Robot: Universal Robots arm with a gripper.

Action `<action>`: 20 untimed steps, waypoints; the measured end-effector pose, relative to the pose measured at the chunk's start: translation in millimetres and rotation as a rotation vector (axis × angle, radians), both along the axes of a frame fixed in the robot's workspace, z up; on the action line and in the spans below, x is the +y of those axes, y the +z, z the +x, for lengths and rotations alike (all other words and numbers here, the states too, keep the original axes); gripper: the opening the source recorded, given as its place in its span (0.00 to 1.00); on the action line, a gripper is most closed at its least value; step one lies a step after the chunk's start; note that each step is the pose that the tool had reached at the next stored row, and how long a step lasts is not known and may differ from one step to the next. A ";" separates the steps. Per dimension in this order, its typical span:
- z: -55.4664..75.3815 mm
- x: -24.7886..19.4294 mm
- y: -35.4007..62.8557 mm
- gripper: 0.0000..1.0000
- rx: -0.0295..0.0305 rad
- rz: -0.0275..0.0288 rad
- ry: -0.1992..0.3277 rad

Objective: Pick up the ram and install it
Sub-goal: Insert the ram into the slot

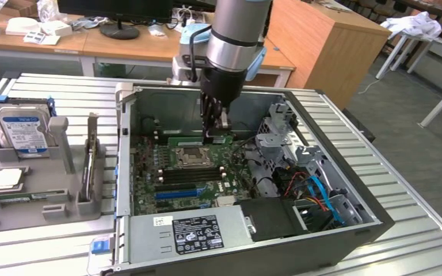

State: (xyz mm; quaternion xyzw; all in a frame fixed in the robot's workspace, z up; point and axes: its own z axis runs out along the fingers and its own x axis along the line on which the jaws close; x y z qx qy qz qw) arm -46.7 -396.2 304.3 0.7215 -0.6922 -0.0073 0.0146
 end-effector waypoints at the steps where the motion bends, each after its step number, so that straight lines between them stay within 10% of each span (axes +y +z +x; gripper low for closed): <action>1: -0.5 0.0 -2.0 0.13 -0.0002 0.0001 -0.001; 20: -4.7 -0.2 -36.4 0.13 -0.0011 -0.0007 -0.008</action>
